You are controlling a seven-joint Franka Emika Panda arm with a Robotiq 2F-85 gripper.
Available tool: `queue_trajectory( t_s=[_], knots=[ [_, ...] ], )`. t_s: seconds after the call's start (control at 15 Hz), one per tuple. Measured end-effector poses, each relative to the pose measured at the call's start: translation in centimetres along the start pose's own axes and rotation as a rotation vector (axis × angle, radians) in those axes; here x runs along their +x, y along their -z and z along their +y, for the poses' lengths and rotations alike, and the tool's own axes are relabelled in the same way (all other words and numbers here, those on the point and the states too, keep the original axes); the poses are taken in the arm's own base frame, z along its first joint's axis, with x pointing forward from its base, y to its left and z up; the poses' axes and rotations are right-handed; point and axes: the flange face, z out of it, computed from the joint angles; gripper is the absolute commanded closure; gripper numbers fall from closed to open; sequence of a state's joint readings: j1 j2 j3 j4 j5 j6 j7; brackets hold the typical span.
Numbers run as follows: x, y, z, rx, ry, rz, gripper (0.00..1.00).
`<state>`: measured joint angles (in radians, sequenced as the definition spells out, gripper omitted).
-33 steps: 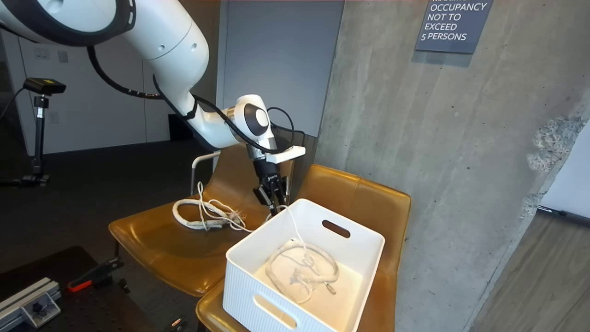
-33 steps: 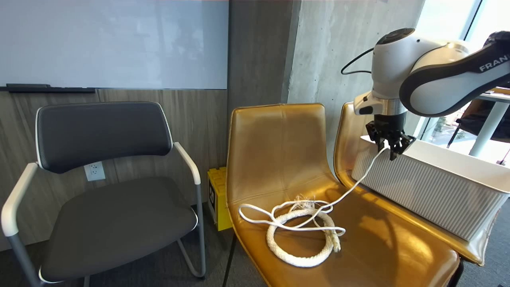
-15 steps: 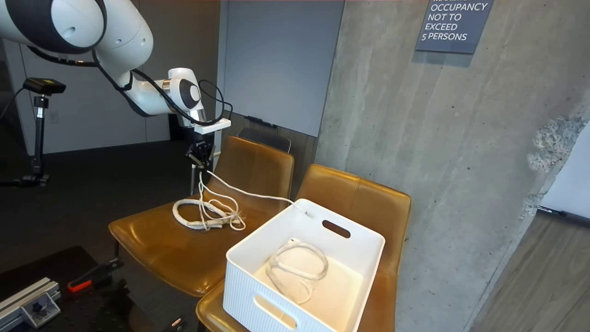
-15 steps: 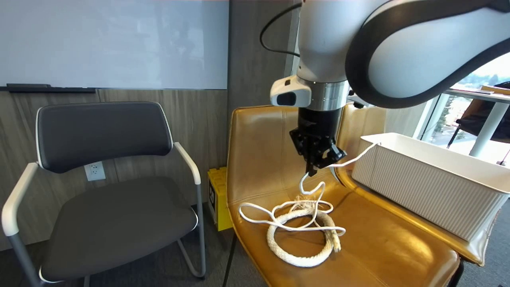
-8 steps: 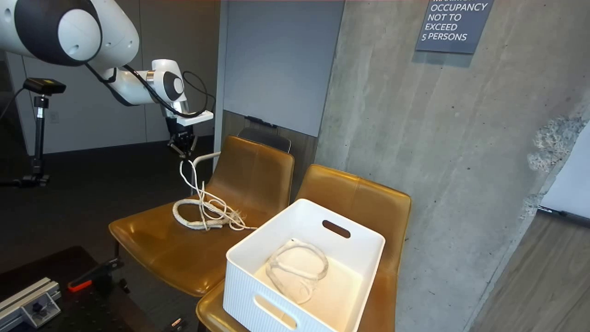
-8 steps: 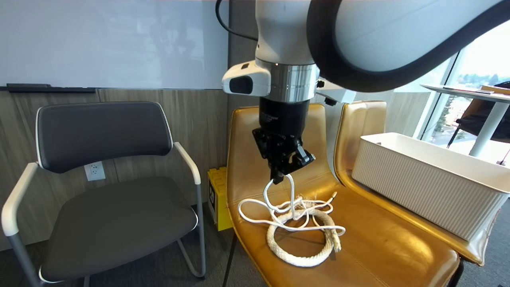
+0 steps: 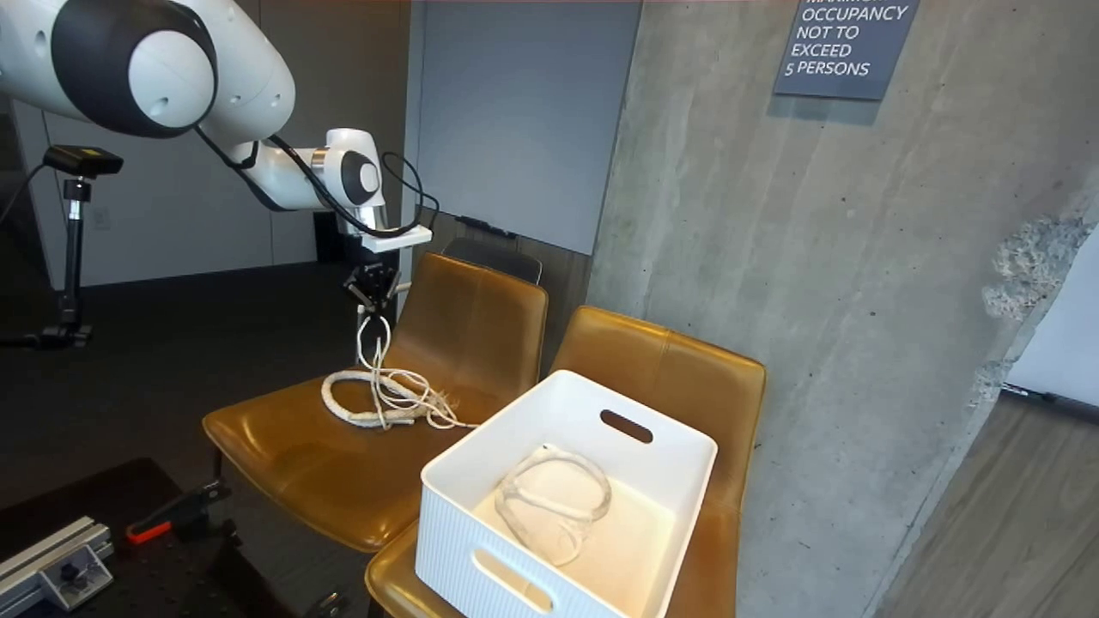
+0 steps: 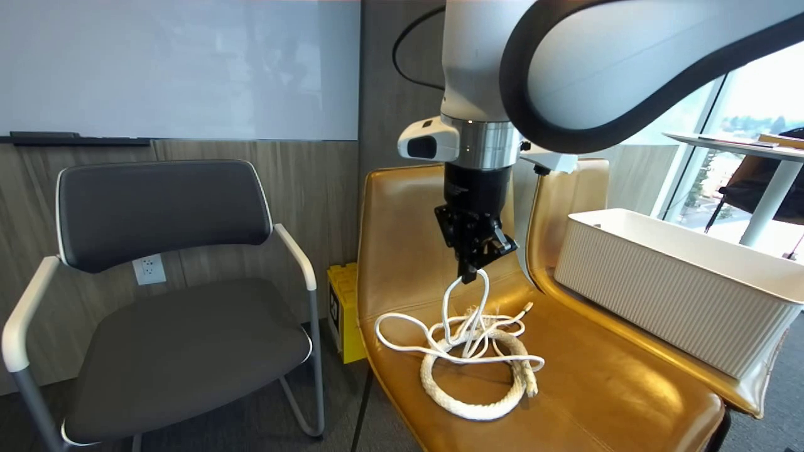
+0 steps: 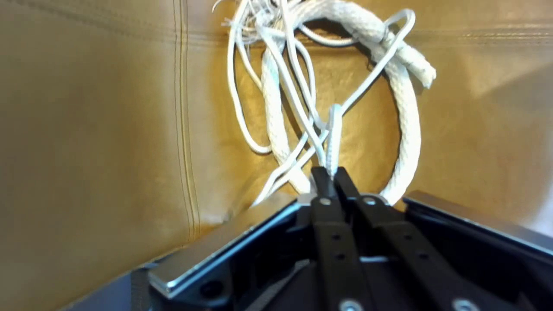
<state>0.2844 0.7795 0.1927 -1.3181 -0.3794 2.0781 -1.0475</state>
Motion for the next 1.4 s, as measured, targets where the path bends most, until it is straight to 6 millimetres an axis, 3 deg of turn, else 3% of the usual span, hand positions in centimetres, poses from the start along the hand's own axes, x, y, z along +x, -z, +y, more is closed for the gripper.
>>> queue_trajectory(
  t_s=[0.2,0.33,0.6,0.8,1.0,1.4],
  knots=[
    [-4.5,-1.7,0.8,0.042,-0.077,0.016,0.42],
    [-6.4,-1.6,1.0,0.053,-0.115,0.034,0.27],
    [-9.7,2.7,0.6,0.004,-0.173,0.077,0.0],
    [-14.1,6.7,-0.9,-0.048,-0.219,0.086,0.0],
    [-20.0,8.8,-3.4,-0.094,-0.247,0.082,0.0],
    [-33.8,7.7,-9.8,-0.139,-0.255,0.073,0.0]
  ],
)
